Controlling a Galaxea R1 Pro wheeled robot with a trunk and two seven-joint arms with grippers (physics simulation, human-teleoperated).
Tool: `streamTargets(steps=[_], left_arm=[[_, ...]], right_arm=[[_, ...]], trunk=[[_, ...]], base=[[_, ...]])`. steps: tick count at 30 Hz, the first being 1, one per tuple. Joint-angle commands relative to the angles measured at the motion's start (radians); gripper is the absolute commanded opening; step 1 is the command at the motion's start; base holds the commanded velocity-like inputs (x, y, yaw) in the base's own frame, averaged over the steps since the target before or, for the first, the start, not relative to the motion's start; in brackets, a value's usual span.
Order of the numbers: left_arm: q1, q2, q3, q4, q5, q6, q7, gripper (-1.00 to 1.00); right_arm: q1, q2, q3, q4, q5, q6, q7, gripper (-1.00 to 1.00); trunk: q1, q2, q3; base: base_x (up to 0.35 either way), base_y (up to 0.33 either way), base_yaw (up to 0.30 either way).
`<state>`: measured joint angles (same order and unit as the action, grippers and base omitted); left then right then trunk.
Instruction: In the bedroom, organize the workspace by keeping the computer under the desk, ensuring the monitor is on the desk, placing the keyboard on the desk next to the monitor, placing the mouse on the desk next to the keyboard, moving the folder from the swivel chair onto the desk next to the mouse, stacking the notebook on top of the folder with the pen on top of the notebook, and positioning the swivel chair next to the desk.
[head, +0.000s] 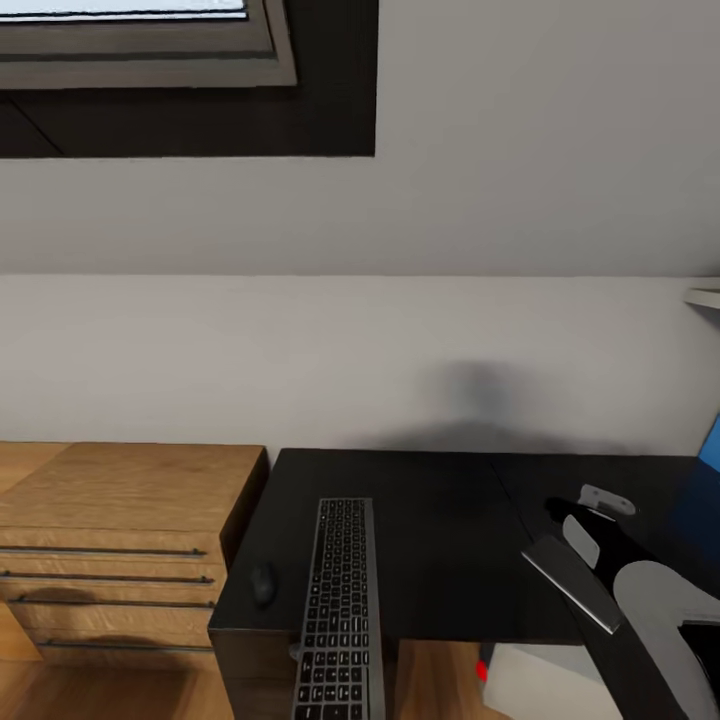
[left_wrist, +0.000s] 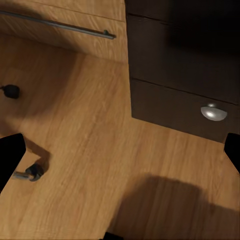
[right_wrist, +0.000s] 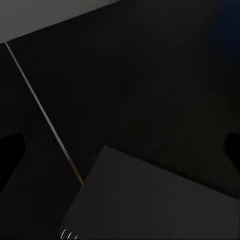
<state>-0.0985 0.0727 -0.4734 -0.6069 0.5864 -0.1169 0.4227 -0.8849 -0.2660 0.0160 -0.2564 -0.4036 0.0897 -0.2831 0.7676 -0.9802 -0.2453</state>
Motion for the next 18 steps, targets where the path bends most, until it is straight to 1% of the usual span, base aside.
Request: streamTargets(steps=[1, 7, 8, 9, 11, 14, 16, 17, 18], left_arm=[[-0.001, 0.002, -0.008, -0.001, 0.01, -0.006, 0.007, 1.0], [-0.001, 0.002, -0.009, -0.001, 0.009, -0.006, 0.007, 1.0], [-0.001, 0.002, -0.008, -0.002, 0.009, -0.006, 0.007, 1.0], [-0.001, 0.001, -0.006, -0.005, 0.009, -0.006, 0.011, 1.0], [-0.001, 0.001, -0.006, -0.006, 0.009, -0.007, 0.013, 1.0], [-0.001, 0.001, -0.005, -0.006, 0.009, -0.007, 0.014, 1.0], [-0.001, 0.001, -0.005, -0.007, 0.009, -0.007, 0.014, 1.0], [-0.001, 0.001, -0.005, -0.007, 0.009, -0.007, 0.014, 1.0], [-0.001, 0.001, -0.005, -0.007, 0.009, -0.007, 0.014, 1.0]], right_arm=[[0.0, -0.002, 0.001, -0.003, -0.001, 0.016, -0.005, 1.0], [0.0, -0.007, -0.013, -0.003, -0.001, 0.021, -0.005, 1.0], [0.0, -0.015, -0.03, -0.002, -0.003, 0.021, -0.005, 1.0], [0.0, -0.035, -0.112, 0.001, -0.013, 0.023, -0.004, 1.0], [0.0, -0.042, -0.14, 0.001, -0.016, 0.027, -0.003, 1.0], [0.0, -0.045, -0.158, 0.0, -0.017, 0.043, 0.001, 1.0], [0.0, -0.046, -0.163, -0.003, -0.018, 0.049, 0.008, 1.0], [0.0, -0.046, -0.166, -0.005, -0.018, 0.052, 0.019, 1.0], [0.0, -0.047, -0.169, -0.012, -0.017, 0.054, 0.051, 1.0]], trunk=[[0.001, -0.001, -0.001], [0.001, -0.001, -0.001], [0.001, -0.001, -0.001], [0.004, -0.008, -0.004], [0.012, -0.022, -0.011], [0.024, -0.043, -0.02], [0.031, -0.057, -0.026], [0.035, -0.064, -0.03], [0.039, -0.071, -0.033]], base=[[0.174, 0.0, 0.0], [0.08, 0.0, 0.0], [0.029, 0.0, 0.0], [0.008, 0.0, 0.0], [0.005, 0.0, 0.0], [0.002, 0.0, 0.0], [0.001, 0.0, 0.0], [0.0, 0.0, 0.0], [0.0, 0.0, 0.0]])
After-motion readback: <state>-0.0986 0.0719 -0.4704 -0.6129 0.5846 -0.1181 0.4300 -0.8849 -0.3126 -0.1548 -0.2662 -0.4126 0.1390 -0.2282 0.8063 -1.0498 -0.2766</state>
